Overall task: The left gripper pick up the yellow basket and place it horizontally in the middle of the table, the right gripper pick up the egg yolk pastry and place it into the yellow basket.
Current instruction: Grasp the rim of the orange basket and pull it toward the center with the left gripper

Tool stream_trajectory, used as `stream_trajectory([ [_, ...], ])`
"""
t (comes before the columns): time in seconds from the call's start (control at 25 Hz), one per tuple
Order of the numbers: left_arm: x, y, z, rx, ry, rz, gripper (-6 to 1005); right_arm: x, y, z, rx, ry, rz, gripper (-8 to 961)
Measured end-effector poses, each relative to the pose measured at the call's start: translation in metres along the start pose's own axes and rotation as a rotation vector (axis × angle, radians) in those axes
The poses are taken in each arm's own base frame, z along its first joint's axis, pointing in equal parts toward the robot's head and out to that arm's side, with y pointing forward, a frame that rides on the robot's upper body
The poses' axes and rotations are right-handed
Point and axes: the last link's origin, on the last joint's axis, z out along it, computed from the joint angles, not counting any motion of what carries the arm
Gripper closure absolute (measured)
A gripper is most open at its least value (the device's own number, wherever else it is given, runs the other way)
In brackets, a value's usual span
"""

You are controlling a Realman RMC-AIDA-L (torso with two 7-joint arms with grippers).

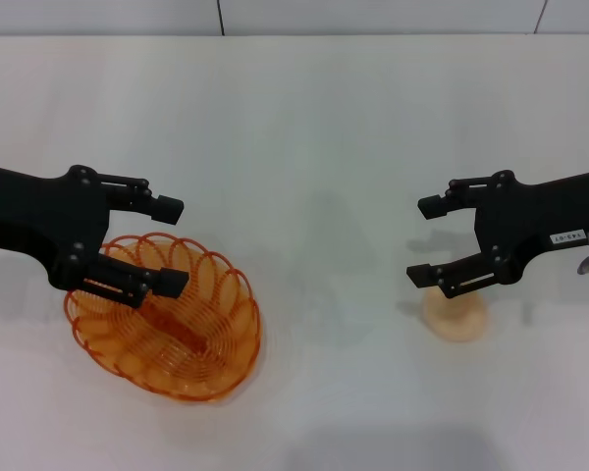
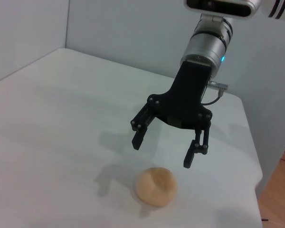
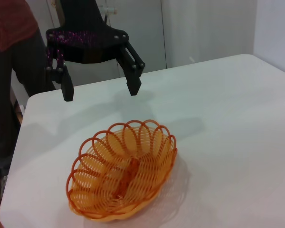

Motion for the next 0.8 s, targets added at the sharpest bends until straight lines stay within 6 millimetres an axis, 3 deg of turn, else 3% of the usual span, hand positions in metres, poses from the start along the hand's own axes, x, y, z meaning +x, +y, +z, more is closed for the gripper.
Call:
stream_trajectory([
  [0.8, 0.0007, -0.0002, 0.0000, 0.000, -0.001, 0.002, 122, 0.0011, 0.0001, -0.0002, 0.001, 0.000, 0.003, 84],
])
